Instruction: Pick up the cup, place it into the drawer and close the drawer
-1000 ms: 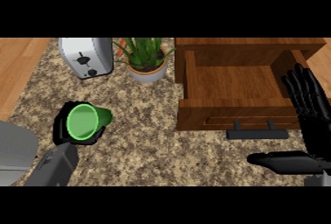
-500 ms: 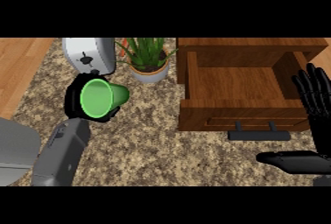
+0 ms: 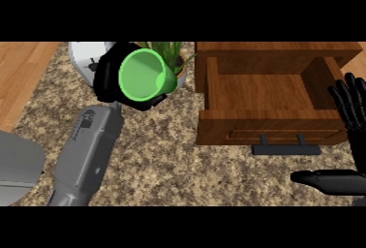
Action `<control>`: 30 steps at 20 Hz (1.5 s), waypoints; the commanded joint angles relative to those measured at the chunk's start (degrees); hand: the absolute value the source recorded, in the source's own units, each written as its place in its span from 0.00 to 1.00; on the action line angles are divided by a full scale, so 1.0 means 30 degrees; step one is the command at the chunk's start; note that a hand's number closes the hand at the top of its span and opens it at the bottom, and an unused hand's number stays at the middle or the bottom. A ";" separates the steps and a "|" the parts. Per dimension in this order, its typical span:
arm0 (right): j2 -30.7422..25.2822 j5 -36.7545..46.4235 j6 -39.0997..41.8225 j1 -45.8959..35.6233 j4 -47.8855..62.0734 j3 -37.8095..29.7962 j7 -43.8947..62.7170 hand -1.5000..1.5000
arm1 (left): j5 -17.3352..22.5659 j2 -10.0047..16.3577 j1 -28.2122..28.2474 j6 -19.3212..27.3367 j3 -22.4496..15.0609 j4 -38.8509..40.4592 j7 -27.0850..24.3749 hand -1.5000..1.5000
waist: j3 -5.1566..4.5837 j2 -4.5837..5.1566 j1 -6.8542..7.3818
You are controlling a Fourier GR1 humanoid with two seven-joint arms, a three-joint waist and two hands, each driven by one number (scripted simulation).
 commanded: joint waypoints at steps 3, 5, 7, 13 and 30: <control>0.0026 -0.0261 0.0400 0.0416 -0.0130 -0.0037 -0.0185 0.00 | 0.0031 -0.0465 -0.2791 0.3275 -0.2401 -0.1212 0.3432 1.00 | -0.0010 0.0046 -0.0218; 0.0747 0.0519 -0.0379 -0.0199 0.0002 0.0590 -0.0515 0.00 | -0.0049 -0.0471 -0.4140 0.3775 -0.2734 -0.0267 0.3958 1.00 | -0.0013 0.0093 -0.0260; -0.0066 0.0417 -0.0248 -0.1828 0.0938 0.0313 0.0834 0.00 | 0.0200 -0.0474 -0.5140 0.4853 -0.3238 0.0551 0.3951 1.00 | -0.0017 0.0136 -0.0238; -0.0027 0.0040 0.0242 -0.0870 0.1394 -0.0202 -0.0348 0.00 | 0.2465 -0.0479 -0.7500 0.7257 -0.4909 0.1686 0.5954 1.00 | -0.0010 0.0102 -0.0338; -0.0545 -0.0367 0.1079 -0.1447 0.1971 -0.0547 -0.1086 0.00 | 0.7733 -0.0480 -0.9972 0.9448 -1.0729 0.8695 0.3478 1.00 | 0.0005 0.0318 -0.1251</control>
